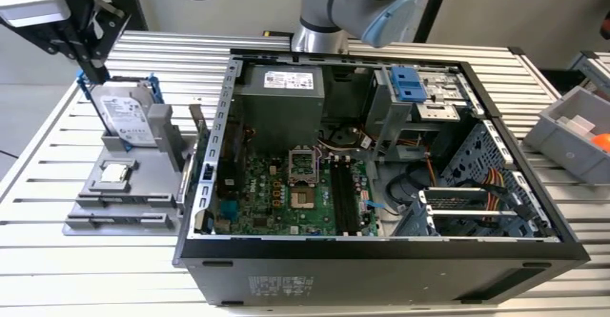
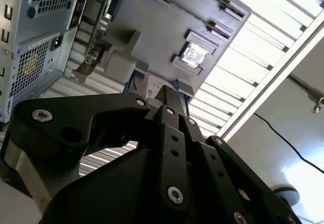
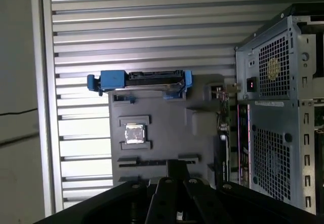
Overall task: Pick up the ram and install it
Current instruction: 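Reach for the ram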
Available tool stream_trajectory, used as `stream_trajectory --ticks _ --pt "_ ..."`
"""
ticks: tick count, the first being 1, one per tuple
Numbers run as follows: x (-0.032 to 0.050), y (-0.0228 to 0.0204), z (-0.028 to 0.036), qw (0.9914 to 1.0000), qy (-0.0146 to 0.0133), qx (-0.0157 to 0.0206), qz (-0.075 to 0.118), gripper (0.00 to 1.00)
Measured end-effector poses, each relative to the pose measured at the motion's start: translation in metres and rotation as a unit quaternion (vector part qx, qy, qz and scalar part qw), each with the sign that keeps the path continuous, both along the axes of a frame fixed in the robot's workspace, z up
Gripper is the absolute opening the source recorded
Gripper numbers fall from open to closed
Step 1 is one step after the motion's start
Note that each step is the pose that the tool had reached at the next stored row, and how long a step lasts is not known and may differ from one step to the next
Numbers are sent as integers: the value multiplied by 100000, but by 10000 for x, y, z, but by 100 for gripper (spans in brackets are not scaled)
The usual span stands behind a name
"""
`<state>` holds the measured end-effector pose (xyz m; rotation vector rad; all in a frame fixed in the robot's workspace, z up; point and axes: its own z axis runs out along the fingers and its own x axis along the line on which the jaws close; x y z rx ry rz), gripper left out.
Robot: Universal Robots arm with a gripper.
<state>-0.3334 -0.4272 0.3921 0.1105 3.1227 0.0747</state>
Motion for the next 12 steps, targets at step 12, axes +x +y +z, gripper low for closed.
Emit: stream_trajectory --ticks 12 --pt "-76 -113 -7 100000 -5 2 2 0"
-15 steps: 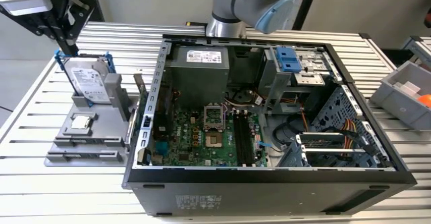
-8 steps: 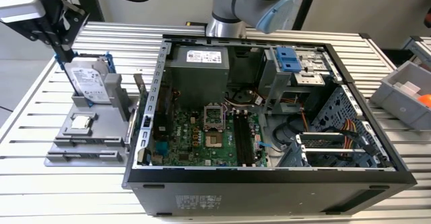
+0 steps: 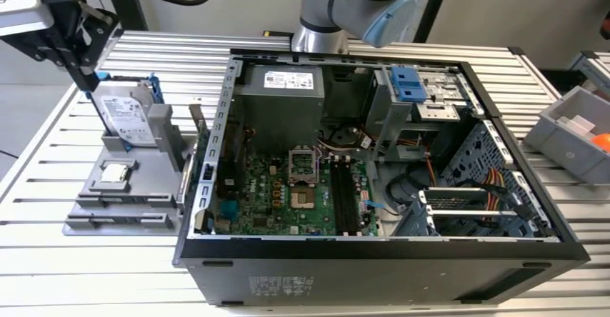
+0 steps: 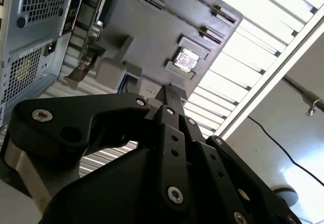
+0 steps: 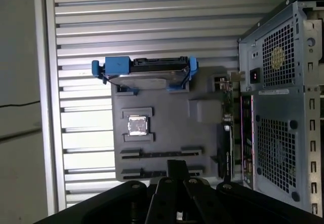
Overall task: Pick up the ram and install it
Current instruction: 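Reach for the ram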
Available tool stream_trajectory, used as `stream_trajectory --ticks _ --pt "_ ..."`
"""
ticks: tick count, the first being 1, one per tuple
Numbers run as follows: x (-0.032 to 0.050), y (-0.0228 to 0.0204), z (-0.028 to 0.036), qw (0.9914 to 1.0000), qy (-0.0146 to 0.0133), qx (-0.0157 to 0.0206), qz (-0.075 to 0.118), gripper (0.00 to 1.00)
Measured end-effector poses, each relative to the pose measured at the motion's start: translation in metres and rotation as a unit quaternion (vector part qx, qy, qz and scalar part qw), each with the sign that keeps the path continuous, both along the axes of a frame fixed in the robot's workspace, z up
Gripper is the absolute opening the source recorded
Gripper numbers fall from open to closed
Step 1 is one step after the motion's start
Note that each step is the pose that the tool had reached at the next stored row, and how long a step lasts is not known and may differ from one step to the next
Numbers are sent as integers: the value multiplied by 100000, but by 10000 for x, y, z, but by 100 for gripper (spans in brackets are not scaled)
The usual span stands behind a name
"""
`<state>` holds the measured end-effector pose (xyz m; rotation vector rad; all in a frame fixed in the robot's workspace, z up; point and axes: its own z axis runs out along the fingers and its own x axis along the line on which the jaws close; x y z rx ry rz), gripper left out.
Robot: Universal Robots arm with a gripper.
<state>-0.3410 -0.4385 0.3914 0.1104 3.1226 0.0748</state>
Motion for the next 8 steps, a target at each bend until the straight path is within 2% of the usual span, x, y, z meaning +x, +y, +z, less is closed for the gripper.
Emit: stream_trajectory --ticks 3,8 --pt "-15 -16 -2 100000 0 4 3 0" --pt "-25 -77 -5 100000 1 4 -4 0"
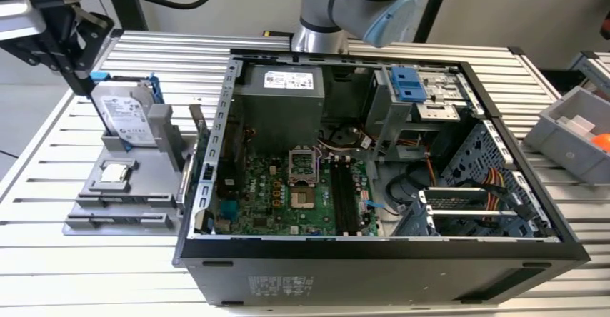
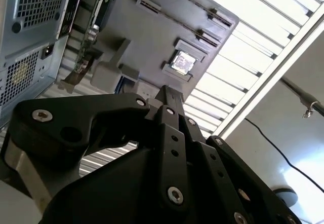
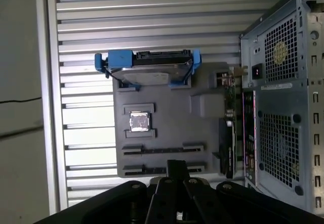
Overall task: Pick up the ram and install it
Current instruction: 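Reach for the ram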
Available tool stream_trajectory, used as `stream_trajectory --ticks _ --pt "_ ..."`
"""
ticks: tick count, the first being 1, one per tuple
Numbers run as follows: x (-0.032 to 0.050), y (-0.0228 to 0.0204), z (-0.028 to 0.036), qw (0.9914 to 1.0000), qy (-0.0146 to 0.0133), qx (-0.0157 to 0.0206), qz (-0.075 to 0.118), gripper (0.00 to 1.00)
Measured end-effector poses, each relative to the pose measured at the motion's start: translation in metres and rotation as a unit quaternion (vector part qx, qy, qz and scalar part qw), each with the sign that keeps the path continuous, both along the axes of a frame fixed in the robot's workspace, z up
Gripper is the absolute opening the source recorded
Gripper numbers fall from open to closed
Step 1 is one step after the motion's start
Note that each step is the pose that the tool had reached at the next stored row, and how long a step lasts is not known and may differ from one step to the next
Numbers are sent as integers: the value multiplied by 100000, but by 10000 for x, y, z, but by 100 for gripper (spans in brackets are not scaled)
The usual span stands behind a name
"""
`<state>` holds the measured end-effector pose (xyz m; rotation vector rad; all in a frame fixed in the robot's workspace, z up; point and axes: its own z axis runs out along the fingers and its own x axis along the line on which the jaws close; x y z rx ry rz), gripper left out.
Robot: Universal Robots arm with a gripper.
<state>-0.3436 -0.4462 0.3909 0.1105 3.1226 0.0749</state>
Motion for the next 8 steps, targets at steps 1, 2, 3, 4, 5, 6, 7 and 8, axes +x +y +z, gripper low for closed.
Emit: stream_trajectory --ticks 1,2,3,4,5,6,7,8 --pt "-1 -17 0 100000 0 -3 5 0" --pt "-1 -34 -2 100000 -4 1 10 0" --pt "-1 -53 -2 100000 -1 -1 19 0" --pt "-2 -73 -3 100000 -1 0 29 0" --pt "-3 -93 -4 100000 -1 0 37 0" --pt "-3 -115 -4 100000 5 -5 55 0" --pt "-5 -137 -5 100000 2 -4 81 0" --pt "-7 -157 -6 100000 -1 -1 141 0"
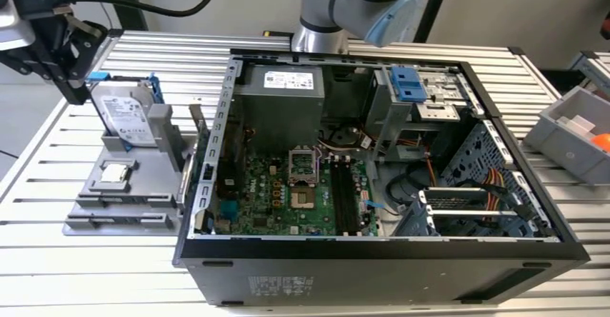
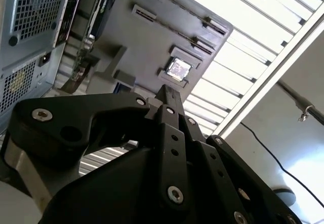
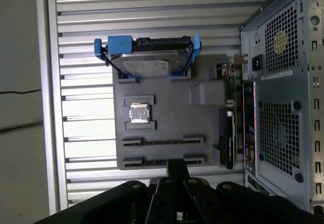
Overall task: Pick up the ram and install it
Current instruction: 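Reach for the ram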
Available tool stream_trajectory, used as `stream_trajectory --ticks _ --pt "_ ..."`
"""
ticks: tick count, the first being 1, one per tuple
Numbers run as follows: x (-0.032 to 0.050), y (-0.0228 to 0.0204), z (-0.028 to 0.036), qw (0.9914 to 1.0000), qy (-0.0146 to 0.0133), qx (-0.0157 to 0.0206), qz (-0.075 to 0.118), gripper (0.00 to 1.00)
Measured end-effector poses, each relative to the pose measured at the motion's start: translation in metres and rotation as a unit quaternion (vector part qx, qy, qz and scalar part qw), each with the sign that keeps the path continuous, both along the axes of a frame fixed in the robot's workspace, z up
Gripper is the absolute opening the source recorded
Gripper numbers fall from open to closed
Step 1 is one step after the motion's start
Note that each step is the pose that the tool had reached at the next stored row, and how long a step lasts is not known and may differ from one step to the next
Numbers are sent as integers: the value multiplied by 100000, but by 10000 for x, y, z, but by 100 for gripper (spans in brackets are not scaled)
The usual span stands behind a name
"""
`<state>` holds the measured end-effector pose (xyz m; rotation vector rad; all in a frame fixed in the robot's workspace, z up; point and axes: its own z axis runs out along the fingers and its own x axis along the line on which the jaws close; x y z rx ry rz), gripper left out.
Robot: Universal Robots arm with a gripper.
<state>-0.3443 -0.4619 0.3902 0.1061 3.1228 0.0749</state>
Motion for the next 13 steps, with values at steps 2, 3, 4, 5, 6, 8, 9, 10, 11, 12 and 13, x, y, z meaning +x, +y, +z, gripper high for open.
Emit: stream_trajectory --ticks 2,3,4,5,6,8,9,10,11,12,13 --pt "-6 -32 -2 100000 -1 -2 212 0" --pt "-10 -47 -2 99999 -3 0 321 0" --pt "-14 -63 -3 99999 0 -4 434 0" --pt "-18 -77 -4 99998 2 0 559 0" --pt "-22 -90 -4 99998 3 -4 705 0" --pt "-31 -114 -6 99995 -1 -2 1012 0" --pt "-33 -128 -7 99993 1 -2 1176 0" --pt "-36 -142 -8 99991 -1 0 1329 0" --pt "-38 -157 -8 99989 1 -3 1486 0" --pt "-39 -171 -8 99987 -1 -2 1641 0" --pt "-40 -185 -9 99984 -2 0 1799 0"
